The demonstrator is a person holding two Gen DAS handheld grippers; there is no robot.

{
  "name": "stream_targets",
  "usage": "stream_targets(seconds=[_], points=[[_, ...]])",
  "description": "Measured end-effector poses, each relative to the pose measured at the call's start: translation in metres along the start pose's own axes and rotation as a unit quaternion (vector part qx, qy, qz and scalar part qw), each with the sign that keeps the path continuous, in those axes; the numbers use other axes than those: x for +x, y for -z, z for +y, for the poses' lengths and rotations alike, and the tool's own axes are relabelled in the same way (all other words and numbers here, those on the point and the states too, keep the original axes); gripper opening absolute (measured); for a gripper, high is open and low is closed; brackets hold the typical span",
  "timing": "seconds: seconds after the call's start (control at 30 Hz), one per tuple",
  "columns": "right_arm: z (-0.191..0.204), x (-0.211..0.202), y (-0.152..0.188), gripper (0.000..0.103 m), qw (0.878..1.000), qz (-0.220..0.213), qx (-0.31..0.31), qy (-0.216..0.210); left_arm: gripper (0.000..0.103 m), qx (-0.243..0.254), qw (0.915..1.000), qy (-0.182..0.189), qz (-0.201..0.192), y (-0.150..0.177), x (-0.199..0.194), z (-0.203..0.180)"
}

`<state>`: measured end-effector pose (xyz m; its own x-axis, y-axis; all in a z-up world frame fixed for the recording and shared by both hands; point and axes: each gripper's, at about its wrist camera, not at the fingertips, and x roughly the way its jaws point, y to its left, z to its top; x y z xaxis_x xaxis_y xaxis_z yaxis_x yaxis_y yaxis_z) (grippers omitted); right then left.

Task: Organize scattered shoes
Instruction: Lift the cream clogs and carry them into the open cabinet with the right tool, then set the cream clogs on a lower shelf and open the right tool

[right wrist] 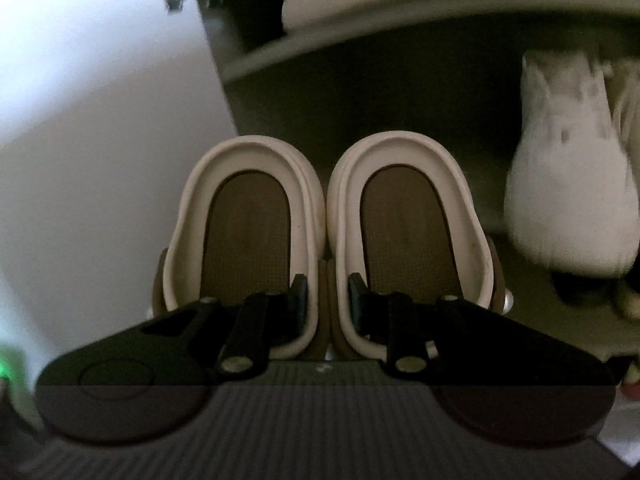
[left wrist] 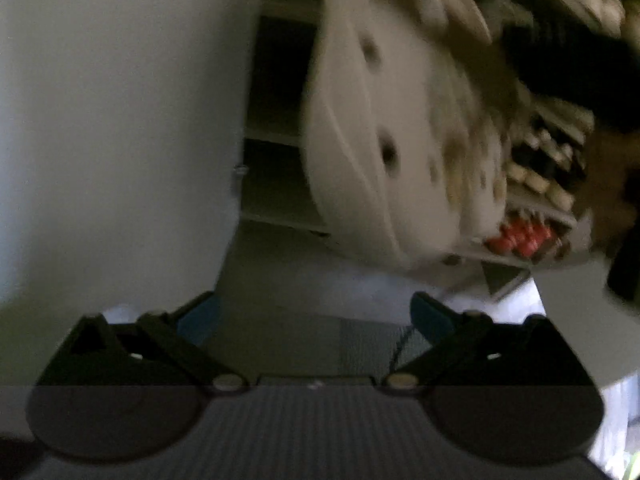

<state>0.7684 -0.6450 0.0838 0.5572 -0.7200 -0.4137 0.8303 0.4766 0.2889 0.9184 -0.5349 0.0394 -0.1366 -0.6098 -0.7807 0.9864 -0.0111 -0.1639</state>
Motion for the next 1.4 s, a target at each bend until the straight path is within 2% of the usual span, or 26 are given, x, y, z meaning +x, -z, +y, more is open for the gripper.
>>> stream_targets(seconds=[0.1, 0.2, 0.27, 0.33, 0.37, 0.4, 0.47, 0.5, 0.57, 0.67, 0.77, 0.9, 1.0, 1.07, 1.2, 1.23, 1.33, 1.4], points=[[0.009, 0.011, -0.03, 0.025, 1.0, -0.011, -0.005, 0.024, 0.102, 0.036, 0.9991, 0.003, -0.02, -0.013, 0.022, -0.013], [0.01, 0.034, -0.054, 0.025, 0.999, -0.014, -0.005, 0.046, 0.102, 0.044, 0.998, 0.005, -0.045, -0.03, 0.046, -0.02], [0.015, 0.045, -0.059, 0.025, 0.999, -0.009, -0.005, 0.051, 0.102, 0.042, 0.9951, -0.018, -0.087, -0.048, 0.069, -0.023], [0.025, 0.055, -0.07, 0.023, 0.998, -0.009, -0.02, 0.063, 0.102, 0.049, 0.992, -0.04, -0.109, -0.061, 0.084, -0.025], [0.03, 0.065, -0.077, 0.018, 0.997, -0.01, -0.029, 0.07, 0.102, 0.051, 0.9902, -0.049, -0.12, -0.067, 0.091, -0.026], [0.031, 0.071, -0.084, 0.004, 0.997, -0.014, -0.03, 0.07, 0.102, 0.048, 0.9899, -0.046, -0.125, -0.072, 0.093, -0.027], [0.033, 0.081, -0.102, 0.003, 0.996, -0.029, -0.036, 0.077, 0.103, 0.031, 0.9895, -0.038, -0.136, -0.082, 0.098, -0.026], [0.034, 0.084, -0.108, 0.003, 0.996, -0.034, -0.034, 0.078, 0.102, 0.017, 0.9896, -0.032, -0.139, -0.087, 0.101, -0.024], [0.039, 0.095, -0.114, 0.003, 0.995, -0.029, -0.051, 0.081, 0.102, -0.004, 0.9924, -0.007, -0.122, -0.097, 0.115, -0.021], [0.045, 0.103, -0.108, 0.003, 0.994, -0.018, -0.07, 0.084, 0.101, -0.022, 0.9931, 0.002, -0.115, -0.097, 0.116, -0.022], [0.047, 0.103, -0.098, 0.004, 0.992, -0.025, -0.09, 0.086, 0.101, -0.027, 0.9926, 0.016, -0.117, -0.099, 0.113, -0.025], [0.038, 0.086, -0.089, 0.004, 0.991, -0.049, -0.092, 0.087, 0.101, -0.031, 0.9913, 0.031, -0.124, -0.103, 0.106, -0.028], [0.03, 0.057, -0.084, 0.004, 0.99, -0.079, -0.085, 0.081, 0.102, -0.043, 0.9893, 0.039, -0.134, -0.106, 0.094, -0.029], [0.03, 0.032, -0.081, 0.004, 0.987, -0.098, -0.093, 0.082, 0.103, -0.063, 0.9839, 0.047, -0.16, -0.112, 0.076, -0.03], [0.033, -0.017, -0.065, 0.004, 0.982, -0.13, -0.106, 0.085, 0.103, -0.086, 0.9761, 0.03, -0.198, -0.126, 0.052, -0.032], [0.031, -0.025, -0.063, 0.004, 0.982, -0.134, -0.101, 0.087, 0.103, -0.081, 0.9759, 0.026, -0.201, -0.129, 0.049, -0.034], [0.004, -0.061, -0.034, 0.005, 0.988, -0.133, -0.018, 0.071, 0.103, -0.075, 0.9742, 0.02, -0.212, -0.138, 0.042, -0.038], [0.0, -0.058, -0.03, 0.005, 0.99, -0.125, 0.017, 0.069, 0.103, -0.076, 0.9738, 0.021, -0.213, -0.144, 0.04, -0.039]])
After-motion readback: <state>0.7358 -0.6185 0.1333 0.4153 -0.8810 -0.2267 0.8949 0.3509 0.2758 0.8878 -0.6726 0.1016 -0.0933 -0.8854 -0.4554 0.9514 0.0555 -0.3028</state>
